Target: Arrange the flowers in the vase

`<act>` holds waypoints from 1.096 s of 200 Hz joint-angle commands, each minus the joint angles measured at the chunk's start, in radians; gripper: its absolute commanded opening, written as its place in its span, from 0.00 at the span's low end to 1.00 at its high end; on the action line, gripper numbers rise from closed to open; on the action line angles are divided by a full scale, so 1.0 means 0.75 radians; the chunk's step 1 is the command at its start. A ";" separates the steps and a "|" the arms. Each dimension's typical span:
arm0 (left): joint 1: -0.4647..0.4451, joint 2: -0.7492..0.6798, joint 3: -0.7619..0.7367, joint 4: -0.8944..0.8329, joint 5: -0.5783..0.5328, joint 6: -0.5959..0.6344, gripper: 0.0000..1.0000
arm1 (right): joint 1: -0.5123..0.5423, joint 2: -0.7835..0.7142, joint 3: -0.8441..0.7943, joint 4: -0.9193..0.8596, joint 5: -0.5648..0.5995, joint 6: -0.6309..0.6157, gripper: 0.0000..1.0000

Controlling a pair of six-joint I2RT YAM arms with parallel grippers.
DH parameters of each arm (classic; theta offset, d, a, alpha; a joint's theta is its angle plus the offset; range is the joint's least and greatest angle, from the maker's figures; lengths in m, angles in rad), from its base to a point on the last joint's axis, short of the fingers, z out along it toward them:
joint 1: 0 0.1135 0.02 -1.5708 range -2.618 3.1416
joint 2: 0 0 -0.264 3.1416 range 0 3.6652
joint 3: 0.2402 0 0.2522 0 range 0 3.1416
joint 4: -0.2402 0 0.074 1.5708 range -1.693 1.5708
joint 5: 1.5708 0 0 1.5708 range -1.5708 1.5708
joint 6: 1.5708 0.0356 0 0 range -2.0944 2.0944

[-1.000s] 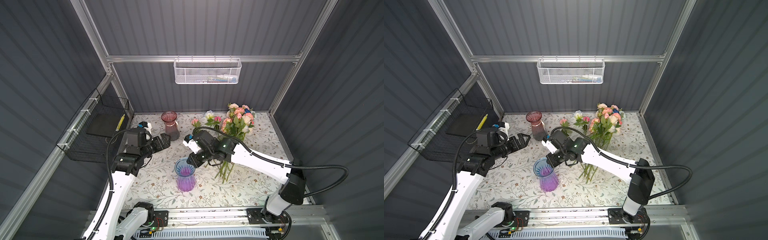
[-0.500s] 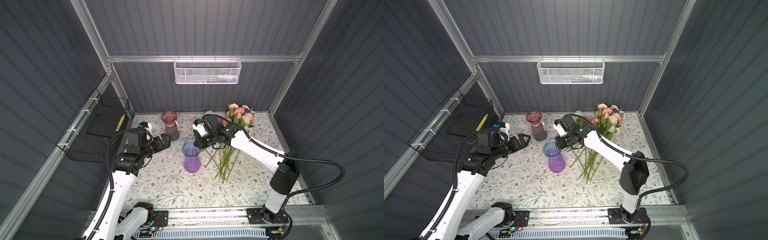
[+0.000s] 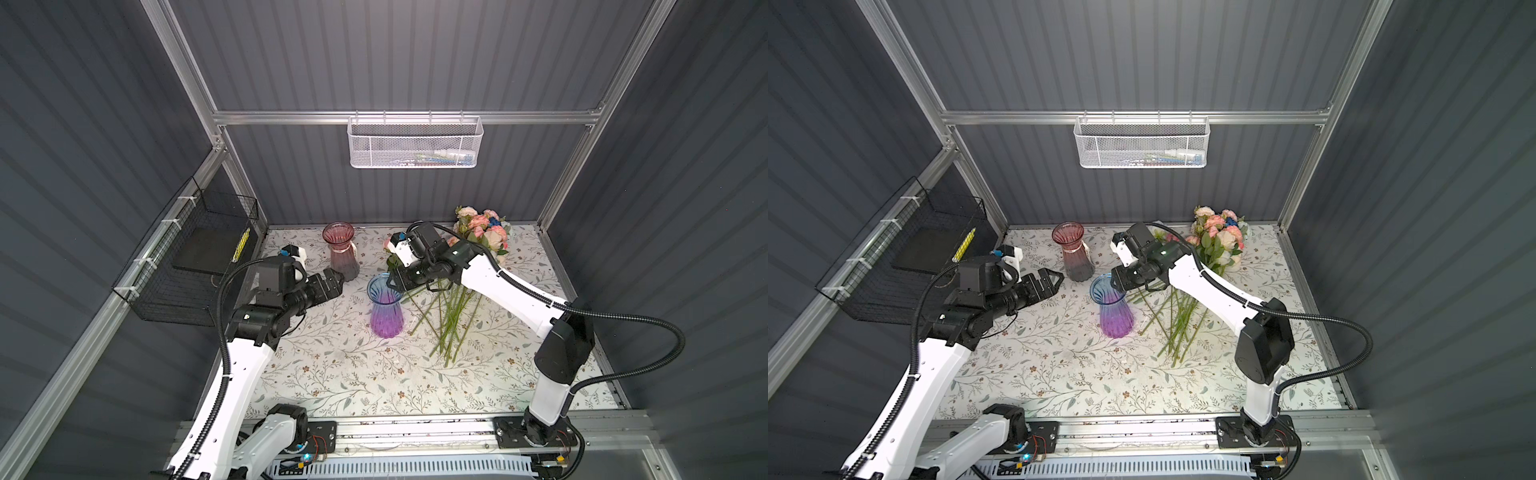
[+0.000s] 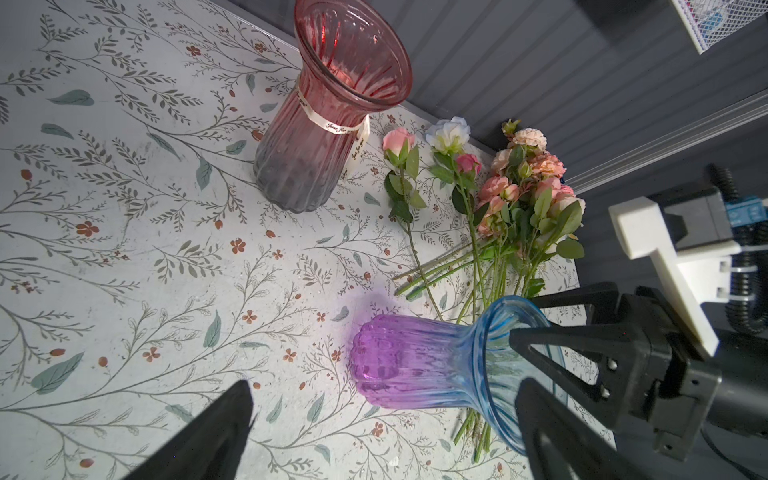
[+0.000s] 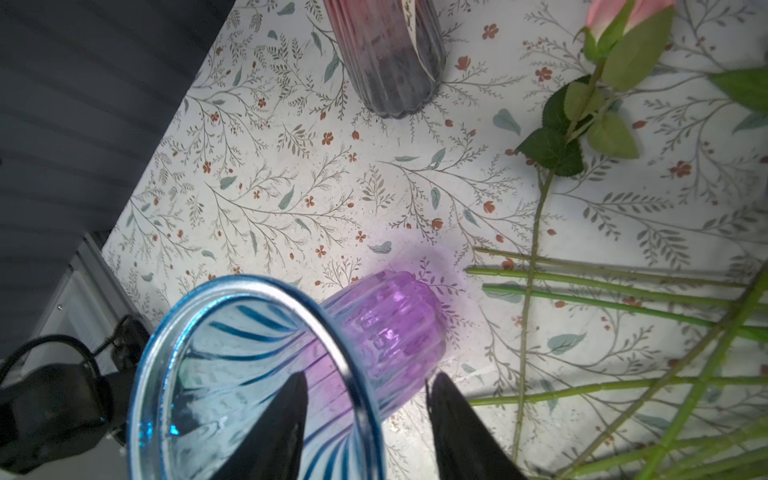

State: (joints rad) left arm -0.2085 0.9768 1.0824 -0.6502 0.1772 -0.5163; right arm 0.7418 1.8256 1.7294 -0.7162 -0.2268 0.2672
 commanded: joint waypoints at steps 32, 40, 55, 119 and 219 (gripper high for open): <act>0.004 -0.010 -0.044 0.002 0.018 -0.009 1.00 | -0.099 -0.273 -0.176 0.149 0.048 0.092 0.68; 0.004 -0.012 -0.056 0.000 0.013 -0.010 1.00 | -0.145 -0.333 -0.257 0.195 0.033 0.131 0.68; 0.004 -0.019 -0.092 0.008 0.002 -0.022 1.00 | -0.230 -0.416 -0.401 0.247 -0.011 0.171 0.68; 0.004 0.008 -0.241 0.097 0.053 -0.089 0.99 | -0.296 -0.061 -0.423 0.138 -0.247 0.048 0.62; 0.004 0.042 -0.248 0.075 0.100 -0.091 0.89 | -0.294 0.336 -0.302 0.169 -0.224 -0.048 0.42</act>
State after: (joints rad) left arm -0.2085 0.9955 0.9009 -0.5869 0.2276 -0.5812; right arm 0.5190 2.0518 1.4742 -0.5907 -0.3859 0.2638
